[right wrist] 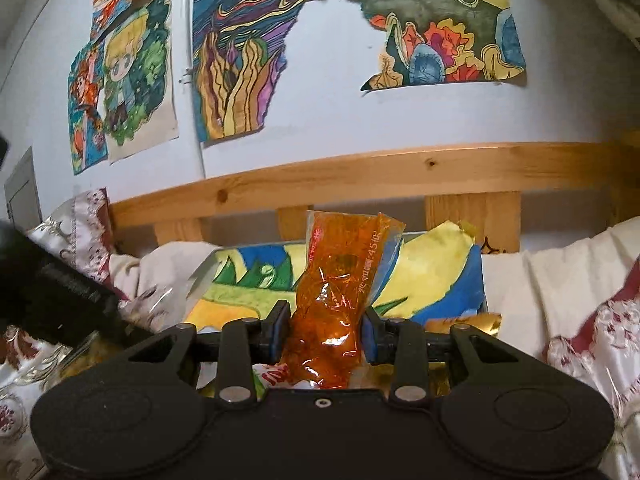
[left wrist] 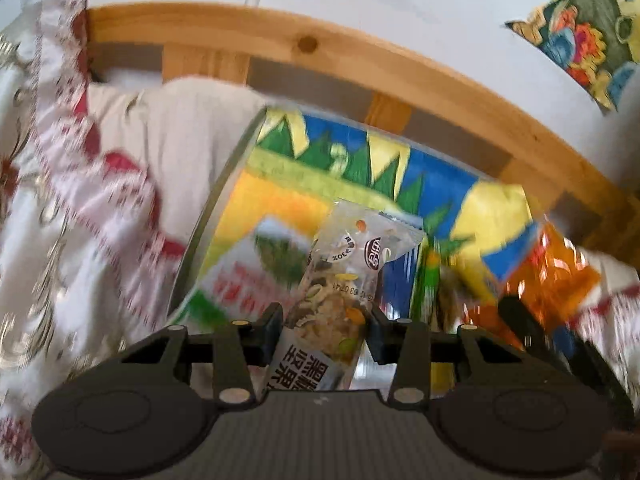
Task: Organize snacks
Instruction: 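Carry the orange-red packet and clear nut bag into the metal tray with both tools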
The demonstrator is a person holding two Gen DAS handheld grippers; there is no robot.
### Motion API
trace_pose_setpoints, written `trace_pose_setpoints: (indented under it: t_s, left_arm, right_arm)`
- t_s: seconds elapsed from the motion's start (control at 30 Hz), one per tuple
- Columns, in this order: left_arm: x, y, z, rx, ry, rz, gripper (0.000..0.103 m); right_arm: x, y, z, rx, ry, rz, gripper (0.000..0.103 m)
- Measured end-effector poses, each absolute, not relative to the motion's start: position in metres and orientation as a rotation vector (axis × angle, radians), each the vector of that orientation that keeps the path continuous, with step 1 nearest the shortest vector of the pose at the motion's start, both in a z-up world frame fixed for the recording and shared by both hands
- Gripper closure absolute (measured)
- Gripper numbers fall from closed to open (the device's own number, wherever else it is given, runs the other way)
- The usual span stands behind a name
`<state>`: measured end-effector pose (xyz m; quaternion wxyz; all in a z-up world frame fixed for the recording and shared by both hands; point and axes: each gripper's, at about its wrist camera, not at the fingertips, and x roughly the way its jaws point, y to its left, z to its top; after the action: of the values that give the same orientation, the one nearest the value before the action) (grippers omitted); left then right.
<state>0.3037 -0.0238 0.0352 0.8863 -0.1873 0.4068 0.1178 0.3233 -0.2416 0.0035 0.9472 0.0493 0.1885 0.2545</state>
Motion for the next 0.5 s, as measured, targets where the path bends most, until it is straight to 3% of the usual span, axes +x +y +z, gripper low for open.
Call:
trace_pose_setpoints:
  t_s: [0.2, 0.5]
  left_arm:
    - [0.349, -0.025, 0.027, -0.330, 0.800, 0.255, 0.056]
    - [0.390, -0.036, -0.005, -0.312, 0.815, 0.260, 0.056]
  right_arm:
    - [0.339, -0.230, -0.009, 0.088, 0.337, 0.550, 0.064]
    - [0.350, -0.204, -0.036, -0.002, 0.409, 0.599, 0.062]
